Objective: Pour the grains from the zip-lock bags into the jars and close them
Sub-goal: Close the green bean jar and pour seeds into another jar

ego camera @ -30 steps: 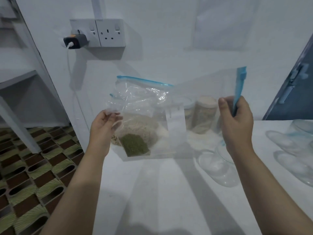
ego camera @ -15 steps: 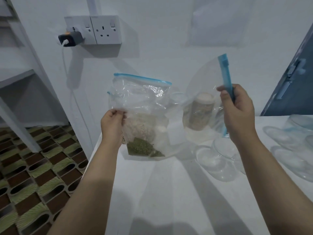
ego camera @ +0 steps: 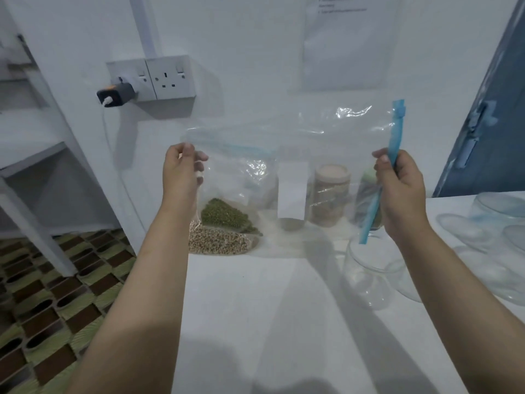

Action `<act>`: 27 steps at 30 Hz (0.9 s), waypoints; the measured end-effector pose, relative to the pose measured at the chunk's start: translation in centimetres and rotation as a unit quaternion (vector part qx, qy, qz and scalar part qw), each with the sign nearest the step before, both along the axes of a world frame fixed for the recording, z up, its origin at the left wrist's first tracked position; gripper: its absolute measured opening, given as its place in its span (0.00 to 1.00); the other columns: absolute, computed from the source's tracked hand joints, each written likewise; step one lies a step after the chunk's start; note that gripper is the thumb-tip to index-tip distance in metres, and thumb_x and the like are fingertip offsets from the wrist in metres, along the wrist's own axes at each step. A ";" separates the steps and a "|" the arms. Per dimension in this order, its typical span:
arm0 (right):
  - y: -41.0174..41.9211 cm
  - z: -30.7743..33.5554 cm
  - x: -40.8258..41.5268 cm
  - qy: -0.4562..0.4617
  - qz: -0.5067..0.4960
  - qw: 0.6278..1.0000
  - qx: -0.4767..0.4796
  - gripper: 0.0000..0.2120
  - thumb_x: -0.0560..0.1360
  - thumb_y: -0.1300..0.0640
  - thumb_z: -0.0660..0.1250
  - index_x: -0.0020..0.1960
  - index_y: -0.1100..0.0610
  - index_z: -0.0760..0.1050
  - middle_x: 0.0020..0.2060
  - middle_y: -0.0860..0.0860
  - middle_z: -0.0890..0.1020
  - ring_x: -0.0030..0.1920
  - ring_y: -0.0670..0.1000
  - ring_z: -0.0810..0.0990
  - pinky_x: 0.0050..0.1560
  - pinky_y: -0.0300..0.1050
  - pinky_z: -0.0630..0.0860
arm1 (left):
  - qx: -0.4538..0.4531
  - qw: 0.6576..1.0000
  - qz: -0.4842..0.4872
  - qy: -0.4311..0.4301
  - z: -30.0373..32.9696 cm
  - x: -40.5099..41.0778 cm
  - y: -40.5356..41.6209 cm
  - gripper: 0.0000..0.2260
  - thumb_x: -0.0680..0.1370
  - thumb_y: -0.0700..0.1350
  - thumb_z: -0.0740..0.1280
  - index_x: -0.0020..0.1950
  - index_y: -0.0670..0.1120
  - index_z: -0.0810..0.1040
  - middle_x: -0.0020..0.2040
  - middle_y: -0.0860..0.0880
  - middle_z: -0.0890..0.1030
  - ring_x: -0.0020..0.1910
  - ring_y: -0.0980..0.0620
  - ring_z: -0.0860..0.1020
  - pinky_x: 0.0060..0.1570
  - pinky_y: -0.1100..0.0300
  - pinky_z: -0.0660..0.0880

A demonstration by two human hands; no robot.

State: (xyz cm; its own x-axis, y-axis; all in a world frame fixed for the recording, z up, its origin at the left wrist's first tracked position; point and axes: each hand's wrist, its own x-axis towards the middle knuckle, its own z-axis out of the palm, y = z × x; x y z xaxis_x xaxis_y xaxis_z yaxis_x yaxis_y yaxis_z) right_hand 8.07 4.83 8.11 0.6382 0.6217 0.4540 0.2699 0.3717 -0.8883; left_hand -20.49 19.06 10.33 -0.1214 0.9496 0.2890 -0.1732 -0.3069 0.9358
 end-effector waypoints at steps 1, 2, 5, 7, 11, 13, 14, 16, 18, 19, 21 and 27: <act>-0.1 0.0 0.2 0.005 -0.002 1.000 0.001 0.08 0.83 0.56 0.58 0.50 0.49 0.75 0.40 0.44 0.71 0.36 0.39 0.70 0.41 0.28 0.69 | 0.005 1.000 0.000 -0.002 0.3 0.2 -0.1 0.04 0.84 0.48 0.58 0.51 0.52 0.71 0.38 0.56 0.79 0.35 0.59 0.72 0.36 0.62 0.67; -0.2 -0.1 0.3 0.009 -0.004 1.000 0.002 0.08 0.83 0.56 0.58 0.51 0.50 0.75 0.40 0.44 0.71 0.36 0.38 0.70 0.41 0.27 0.69 | 0.009 1.000 0.000 -0.005 0.7 0.4 -0.2 0.04 0.84 0.48 0.58 0.50 0.52 0.71 0.39 0.56 0.80 0.35 0.59 0.72 0.36 0.62 0.67; -0.6 -0.3 0.9 0.034 -0.015 0.999 0.008 0.08 0.83 0.57 0.58 0.49 0.49 0.75 0.40 0.44 0.71 0.36 0.36 0.70 0.40 0.26 0.69 | 0.026 1.000 -0.001 -0.003 1.8 1.2 -0.6 0.05 0.84 0.46 0.60 0.49 0.53 0.71 0.40 0.56 0.80 0.36 0.58 0.71 0.36 0.62 0.67; -0.9 -0.6 1.2 0.057 -0.019 0.998 0.016 0.10 0.83 0.57 0.58 0.47 0.47 0.74 0.39 0.43 0.72 0.39 0.37 0.71 0.44 0.29 0.69 | 0.043 0.999 0.000 0.003 2.7 1.8 -1.0 0.06 0.84 0.46 0.60 0.48 0.53 0.72 0.41 0.56 0.81 0.36 0.58 0.71 0.37 0.62 0.66; -1.5 -1.2 2.0 0.079 -0.037 0.996 0.023 0.10 0.83 0.55 0.58 0.47 0.46 0.75 0.40 0.41 0.73 0.45 0.42 0.71 0.51 0.37 0.68 | 0.086 0.996 -0.002 0.012 4.9 3.0 -1.7 0.06 0.83 0.45 0.61 0.47 0.52 0.71 0.41 0.55 0.82 0.36 0.58 0.71 0.35 0.63 0.65; -1.8 -1.1 2.3 0.085 -0.045 0.995 0.028 0.10 0.83 0.56 0.58 0.47 0.47 0.75 0.40 0.41 0.73 0.45 0.41 0.71 0.51 0.37 0.68 | 0.108 0.994 -0.001 0.020 5.8 3.6 -1.8 0.05 0.83 0.46 0.62 0.47 0.52 0.71 0.41 0.56 0.82 0.36 0.59 0.71 0.35 0.64 0.66; -1.9 -1.0 2.4 0.087 -0.047 0.995 0.028 0.10 0.83 0.56 0.57 0.48 0.47 0.75 0.40 0.41 0.73 0.44 0.41 0.71 0.50 0.36 0.68 | 0.117 0.993 0.001 0.025 6.1 3.8 -1.9 0.05 0.83 0.46 0.62 0.47 0.52 0.71 0.41 0.56 0.82 0.36 0.59 0.71 0.36 0.64 0.67; -2.1 -1.1 2.5 0.093 -0.049 0.994 0.024 0.09 0.84 0.55 0.57 0.49 0.48 0.74 0.40 0.41 0.73 0.43 0.40 0.71 0.47 0.33 0.68 | 0.129 0.991 0.008 0.030 6.6 4.2 -1.9 0.04 0.83 0.46 0.62 0.48 0.52 0.72 0.40 0.56 0.82 0.36 0.59 0.72 0.38 0.64 0.68; -2.1 -1.5 2.7 0.104 -0.046 0.993 0.021 0.08 0.84 0.56 0.57 0.50 0.49 0.74 0.40 0.40 0.73 0.42 0.40 0.71 0.45 0.32 0.68 | 0.133 0.990 0.014 0.034 6.8 4.7 -2.0 0.04 0.83 0.46 0.63 0.48 0.51 0.72 0.40 0.57 0.82 0.36 0.59 0.72 0.39 0.64 0.69; -2.1 -1.7 2.7 0.112 -0.041 0.993 0.023 0.09 0.84 0.56 0.57 0.49 0.49 0.74 0.40 0.40 0.73 0.42 0.40 0.71 0.46 0.33 0.68 | 0.133 0.990 0.015 0.037 6.8 4.9 -2.1 0.04 0.83 0.46 0.63 0.48 0.51 0.72 0.39 0.57 0.82 0.35 0.60 0.71 0.39 0.65 0.69; -2.0 -2.3 2.9 0.130 -0.029 0.991 0.027 0.10 0.84 0.57 0.57 0.47 0.48 0.74 0.41 0.40 0.74 0.44 0.41 0.71 0.50 0.35 0.68 | 0.135 0.990 0.013 0.046 6.9 5.3 -2.5 0.04 0.83 0.46 0.63 0.47 0.51 0.72 0.39 0.58 0.82 0.35 0.60 0.72 0.39 0.66 0.69; -1.9 -3.2 3.5 0.183 -0.008 0.982 0.047 0.12 0.83 0.59 0.57 0.45 0.48 0.74 0.41 0.42 0.74 0.44 0.43 0.70 0.50 0.36 0.68 | 0.149 0.986 -0.001 0.077 7.4 5.8 -3.3 0.03 0.82 0.44 0.63 0.50 0.49 0.74 0.43 0.55 0.82 0.35 0.66 0.75 0.40 0.68 0.69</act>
